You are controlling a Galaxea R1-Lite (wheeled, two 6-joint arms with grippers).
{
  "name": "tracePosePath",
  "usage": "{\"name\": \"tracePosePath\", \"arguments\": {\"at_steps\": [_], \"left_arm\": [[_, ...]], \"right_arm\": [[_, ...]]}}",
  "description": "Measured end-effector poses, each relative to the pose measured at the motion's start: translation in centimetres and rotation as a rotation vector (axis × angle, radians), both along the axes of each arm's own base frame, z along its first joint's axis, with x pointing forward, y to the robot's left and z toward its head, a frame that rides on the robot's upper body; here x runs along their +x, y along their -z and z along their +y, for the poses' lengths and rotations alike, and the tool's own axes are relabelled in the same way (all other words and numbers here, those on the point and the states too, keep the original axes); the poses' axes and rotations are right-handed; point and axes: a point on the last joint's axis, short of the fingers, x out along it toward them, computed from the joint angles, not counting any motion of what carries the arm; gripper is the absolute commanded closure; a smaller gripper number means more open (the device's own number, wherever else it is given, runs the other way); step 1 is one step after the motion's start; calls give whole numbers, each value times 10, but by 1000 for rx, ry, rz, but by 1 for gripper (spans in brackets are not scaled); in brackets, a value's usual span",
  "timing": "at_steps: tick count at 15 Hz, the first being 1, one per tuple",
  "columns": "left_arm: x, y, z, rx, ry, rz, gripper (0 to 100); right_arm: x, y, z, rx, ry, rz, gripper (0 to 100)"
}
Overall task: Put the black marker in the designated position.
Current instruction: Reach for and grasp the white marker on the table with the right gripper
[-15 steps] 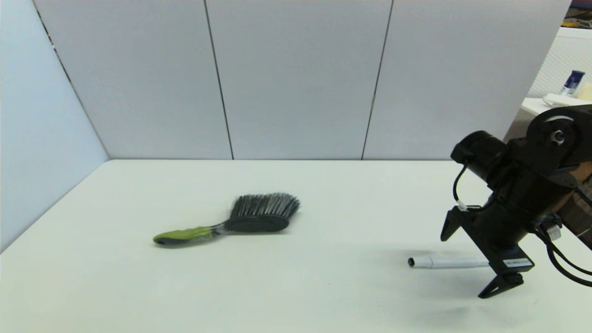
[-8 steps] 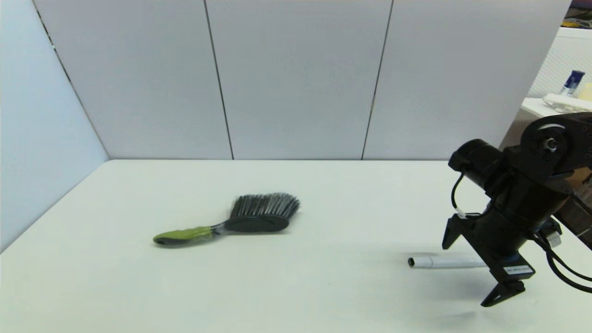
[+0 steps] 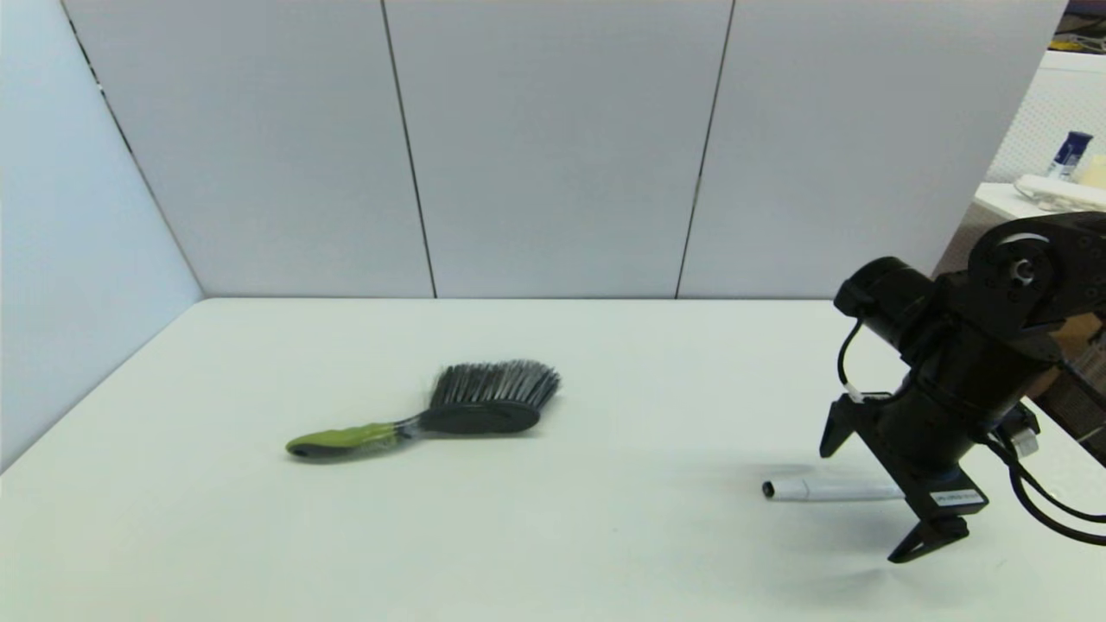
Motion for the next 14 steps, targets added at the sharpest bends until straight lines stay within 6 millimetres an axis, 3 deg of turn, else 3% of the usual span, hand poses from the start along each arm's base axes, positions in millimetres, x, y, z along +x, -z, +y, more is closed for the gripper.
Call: {"name": "tracePosePath", "arguments": {"at_steps": [14], "left_arm": [[0, 0, 0, 0, 0, 0, 0]], "right_arm": [[11, 4, -6, 8, 26, -18, 0]]}}
